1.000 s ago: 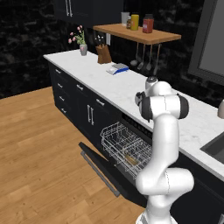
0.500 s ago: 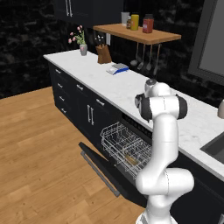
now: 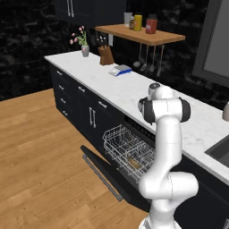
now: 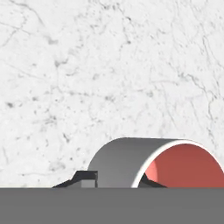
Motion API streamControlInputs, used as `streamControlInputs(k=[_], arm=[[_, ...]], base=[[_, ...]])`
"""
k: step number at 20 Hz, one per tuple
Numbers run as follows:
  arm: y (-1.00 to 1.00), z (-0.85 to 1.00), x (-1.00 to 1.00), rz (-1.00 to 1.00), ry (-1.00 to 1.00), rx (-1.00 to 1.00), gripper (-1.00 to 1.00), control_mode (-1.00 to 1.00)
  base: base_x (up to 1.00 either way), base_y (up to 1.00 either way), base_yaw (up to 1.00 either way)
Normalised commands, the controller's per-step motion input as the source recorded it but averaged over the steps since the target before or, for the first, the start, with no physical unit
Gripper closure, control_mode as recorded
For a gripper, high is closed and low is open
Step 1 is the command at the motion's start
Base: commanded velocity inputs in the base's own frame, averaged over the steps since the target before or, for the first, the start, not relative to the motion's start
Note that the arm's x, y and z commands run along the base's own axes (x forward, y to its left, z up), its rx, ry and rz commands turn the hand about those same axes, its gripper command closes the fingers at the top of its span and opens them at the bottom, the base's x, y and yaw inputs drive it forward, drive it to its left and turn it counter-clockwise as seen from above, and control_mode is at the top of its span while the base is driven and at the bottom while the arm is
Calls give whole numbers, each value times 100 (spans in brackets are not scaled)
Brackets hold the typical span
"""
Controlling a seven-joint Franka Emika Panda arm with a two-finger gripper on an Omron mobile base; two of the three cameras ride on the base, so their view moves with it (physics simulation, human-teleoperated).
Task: Pick up the cup and bowl from the counter, place them in the dishwasher, and close the dishwasher door.
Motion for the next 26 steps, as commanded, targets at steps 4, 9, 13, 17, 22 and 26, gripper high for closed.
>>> streamControlInputs(k=[4, 9, 13, 17, 22, 26], arm=[[9, 0, -66, 0, -16, 0, 100, -100], [70, 7, -100, 0, -17, 0, 100, -100], [100, 8, -100, 0, -19, 0, 100, -100], [100, 57, -100, 0, -7, 0, 100, -100], [100, 44, -100, 4, 5, -6, 100, -100], [100, 6, -67, 2, 18, -9, 100, -100]], base=[[0, 0, 0], [0, 0, 0], [0, 0, 0], [0, 0, 0], [0, 0, 0], [0, 0, 0]])
